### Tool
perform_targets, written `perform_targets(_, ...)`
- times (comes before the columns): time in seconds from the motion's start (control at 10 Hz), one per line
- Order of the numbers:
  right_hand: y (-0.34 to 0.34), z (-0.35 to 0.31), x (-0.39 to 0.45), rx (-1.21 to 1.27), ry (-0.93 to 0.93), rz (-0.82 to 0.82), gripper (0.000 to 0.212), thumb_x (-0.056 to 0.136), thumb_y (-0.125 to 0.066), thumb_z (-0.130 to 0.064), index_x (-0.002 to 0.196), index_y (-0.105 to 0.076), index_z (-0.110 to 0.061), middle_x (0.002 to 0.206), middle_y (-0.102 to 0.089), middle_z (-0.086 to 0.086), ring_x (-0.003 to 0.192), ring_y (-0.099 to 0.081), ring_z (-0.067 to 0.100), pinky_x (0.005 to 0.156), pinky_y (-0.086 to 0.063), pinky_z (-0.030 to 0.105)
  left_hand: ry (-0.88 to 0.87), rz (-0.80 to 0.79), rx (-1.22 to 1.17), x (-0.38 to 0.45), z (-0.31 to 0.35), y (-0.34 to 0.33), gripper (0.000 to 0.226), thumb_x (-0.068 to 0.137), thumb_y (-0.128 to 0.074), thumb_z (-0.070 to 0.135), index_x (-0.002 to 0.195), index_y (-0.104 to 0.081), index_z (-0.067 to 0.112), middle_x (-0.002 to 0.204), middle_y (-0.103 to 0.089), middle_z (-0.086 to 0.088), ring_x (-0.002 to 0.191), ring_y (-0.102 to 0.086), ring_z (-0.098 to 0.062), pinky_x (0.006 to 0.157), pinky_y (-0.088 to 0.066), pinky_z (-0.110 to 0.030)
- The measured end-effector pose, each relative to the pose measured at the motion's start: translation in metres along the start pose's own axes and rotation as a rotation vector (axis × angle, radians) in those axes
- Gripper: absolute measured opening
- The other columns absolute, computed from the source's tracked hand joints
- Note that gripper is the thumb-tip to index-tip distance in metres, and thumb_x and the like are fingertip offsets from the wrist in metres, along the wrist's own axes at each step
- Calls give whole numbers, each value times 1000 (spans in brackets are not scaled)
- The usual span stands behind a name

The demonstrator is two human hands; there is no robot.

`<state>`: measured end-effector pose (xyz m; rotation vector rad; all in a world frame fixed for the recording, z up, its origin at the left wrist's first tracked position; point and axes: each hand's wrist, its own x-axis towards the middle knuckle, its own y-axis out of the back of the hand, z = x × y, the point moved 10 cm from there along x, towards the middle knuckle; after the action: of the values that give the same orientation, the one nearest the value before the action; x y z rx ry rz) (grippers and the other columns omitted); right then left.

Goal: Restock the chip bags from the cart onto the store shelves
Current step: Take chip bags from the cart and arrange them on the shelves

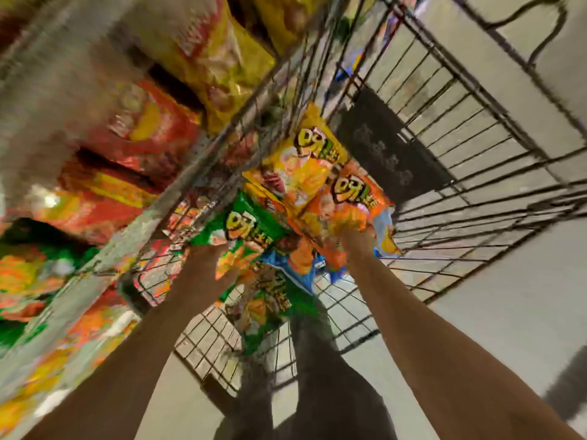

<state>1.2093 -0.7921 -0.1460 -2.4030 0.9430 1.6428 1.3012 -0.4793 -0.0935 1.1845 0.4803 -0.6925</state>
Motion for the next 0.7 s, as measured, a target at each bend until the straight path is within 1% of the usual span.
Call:
perform_targets(0.1, 0, -7, 38, 49, -127, 55, 47, 86, -69, -22, 129, -56, -10, 108, -68, 0, 78, -72, 8, 61, -58, 21, 66, -35, 69, 24, -18, -8, 67, 88, -76, 22, 146, -48, 5, 144, -48, -24, 135, -44, -41, 112, -36, -44)
perform_targets(0.2, 10, -13, 66, 47, -164, 202, 60, 85, -72, -26, 139, -54, -11, 136, -60, 13, 119, -62, 31, 98, -55, 42, 89, -42, 138, 46, -34, -8, 75, 91, -72, 29, 152, -37, 6, 155, -37, -22, 144, -30, -37, 116, -27, -44)
perform_targets(0.3, 6, -11, 76, 97, -212, 208, 64, 82, -72, -26, 140, -50, -12, 134, -61, 14, 117, -63, 32, 96, -57, 46, 82, -50, 137, 65, -32, -10, 80, 90, -73, 33, 153, -33, 5, 155, -34, -23, 144, -29, -37, 116, -29, -48)
perform_targets(0.4, 4, -1, 85, 160, -234, 204, 66, 77, -76, -24, 137, -51, -13, 122, -68, 13, 106, -69, 29, 90, -60, 46, 95, -40, 84, 83, -26, -15, 87, 88, -75, 37, 155, -28, 8, 155, -33, -21, 144, -30, -37, 114, -32, -50)
perform_targets(0.5, 6, 12, 96, 268, -261, 201, 68, 73, -87, -28, 131, -53, -16, 117, -70, 12, 105, -69, 32, 94, -57, 52, 156, -28, 54, 103, -26, -24, 88, 81, -79, 44, 149, -36, 8, 147, -42, -23, 136, -39, -41, 109, -38, -54)
perform_targets(0.6, 4, 17, 99, 259, -266, 167, 66, 71, -91, -31, 127, -58, -16, 117, -71, 13, 105, -70, 33, 93, -57, 54, 177, -46, 42, 106, -33, -30, 87, 75, -82, 50, 143, -45, 11, 138, -50, -22, 130, -45, -41, 105, -41, -54)
perform_targets(0.7, -10, 17, 98, 334, -240, 68, 65, 74, -90, -30, 130, -59, -16, 119, -72, 14, 105, -72, 35, 92, -57, 56, 247, -277, -51, 93, -47, -58, 101, 61, -80, 70, 143, -49, 18, 144, -50, -17, 136, -42, -38, 111, -38, -53)
